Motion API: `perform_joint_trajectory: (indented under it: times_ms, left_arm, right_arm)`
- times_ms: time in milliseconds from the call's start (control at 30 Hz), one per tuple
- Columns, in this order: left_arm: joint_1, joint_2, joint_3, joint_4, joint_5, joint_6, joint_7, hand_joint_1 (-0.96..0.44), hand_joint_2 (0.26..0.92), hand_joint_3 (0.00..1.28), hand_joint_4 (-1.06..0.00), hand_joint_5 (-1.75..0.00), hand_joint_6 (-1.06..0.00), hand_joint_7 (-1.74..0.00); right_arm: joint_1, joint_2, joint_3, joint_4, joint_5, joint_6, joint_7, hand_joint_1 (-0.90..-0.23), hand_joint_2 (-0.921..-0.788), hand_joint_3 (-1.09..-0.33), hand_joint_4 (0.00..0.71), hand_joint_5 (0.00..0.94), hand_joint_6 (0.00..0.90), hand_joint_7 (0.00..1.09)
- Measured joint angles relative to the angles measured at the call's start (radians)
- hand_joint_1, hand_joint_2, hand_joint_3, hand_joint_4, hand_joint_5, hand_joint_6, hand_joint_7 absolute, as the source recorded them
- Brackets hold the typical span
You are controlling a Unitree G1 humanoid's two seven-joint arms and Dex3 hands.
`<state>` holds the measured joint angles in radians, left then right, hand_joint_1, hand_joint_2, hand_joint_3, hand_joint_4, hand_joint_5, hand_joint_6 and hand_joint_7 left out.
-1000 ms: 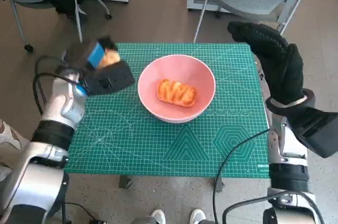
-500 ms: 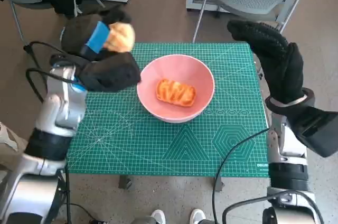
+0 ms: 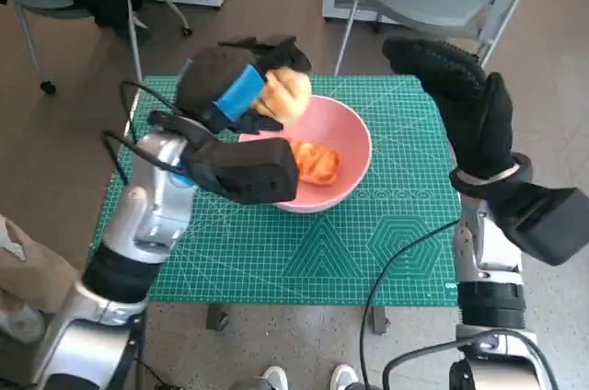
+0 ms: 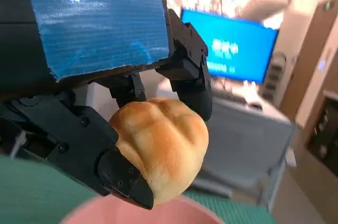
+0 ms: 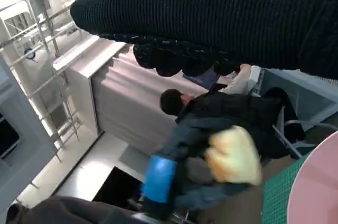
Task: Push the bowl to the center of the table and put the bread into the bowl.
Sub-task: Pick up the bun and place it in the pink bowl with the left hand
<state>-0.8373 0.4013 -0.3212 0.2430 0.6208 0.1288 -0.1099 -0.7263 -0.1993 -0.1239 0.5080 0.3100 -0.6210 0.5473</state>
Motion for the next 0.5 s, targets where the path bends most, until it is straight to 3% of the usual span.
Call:
perform_joint_trajectory:
  times_ms: [133,167,200,267,300,333,400,500]
  left_arm:
    - [-0.018,-0.028,0.006,0.116,-0.039,-0.086,0.012,0.00,0.920,0.07,-0.71,-1.12,-0.60,-1.20]
    - [-0.022,-0.034,0.010,0.146,-0.051,-0.109,0.012,0.01,0.912,0.08,-0.57,-0.90,-0.51,-0.98]
    - [-0.026,-0.040,0.015,0.175,-0.071,-0.132,0.010,0.02,0.911,0.09,-0.54,-0.79,-0.49,-0.87]
    - [-0.034,-0.051,0.026,0.231,-0.114,-0.175,-0.007,0.02,0.904,0.07,-0.33,-0.36,-0.34,-0.47]
    - [-0.038,-0.053,0.030,0.255,-0.131,-0.193,-0.021,0.00,0.887,0.06,-0.21,-0.23,-0.25,-0.33]
    - [-0.040,-0.055,0.031,0.276,-0.147,-0.206,-0.034,-0.01,0.881,0.05,-0.17,-0.19,-0.22,-0.28]
    - [-0.043,-0.054,0.033,0.307,-0.163,-0.225,-0.058,-0.16,0.860,0.03,-0.07,-0.08,-0.12,-0.15]
    - [-0.044,-0.051,0.033,0.336,-0.163,-0.231,-0.076,-0.32,0.857,0.02,-0.02,-0.02,-0.08,-0.09]
  right_arm:
    - [0.000,0.000,-0.002,0.004,0.000,-0.001,0.000,-0.712,-0.921,-0.809,0.147,0.001,-0.001,0.47]
    - [0.000,0.001,-0.002,0.005,0.000,-0.002,0.000,-0.713,-0.921,-0.809,0.147,0.001,-0.001,0.47]
    - [0.000,0.001,-0.002,0.006,0.000,-0.002,0.000,-0.713,-0.921,-0.809,0.147,0.001,-0.001,0.47]
    - [0.000,0.002,-0.002,0.006,-0.001,-0.003,0.000,-0.714,-0.921,-0.809,0.147,0.001,-0.001,0.47]
    - [0.000,0.003,-0.002,0.006,-0.001,-0.004,0.000,-0.714,-0.921,-0.809,0.147,0.001,-0.001,0.47]
    - [0.000,0.004,-0.002,0.006,-0.001,-0.005,0.000,-0.714,-0.921,-0.809,0.147,0.001,-0.001,0.47]
    - [0.000,0.004,-0.002,0.005,-0.002,-0.006,-0.001,-0.716,-0.921,-0.808,0.147,0.001,-0.001,0.47]
    - [0.000,0.004,-0.002,0.005,-0.003,-0.007,-0.003,-0.718,-0.921,-0.807,0.148,0.001,-0.001,0.47]
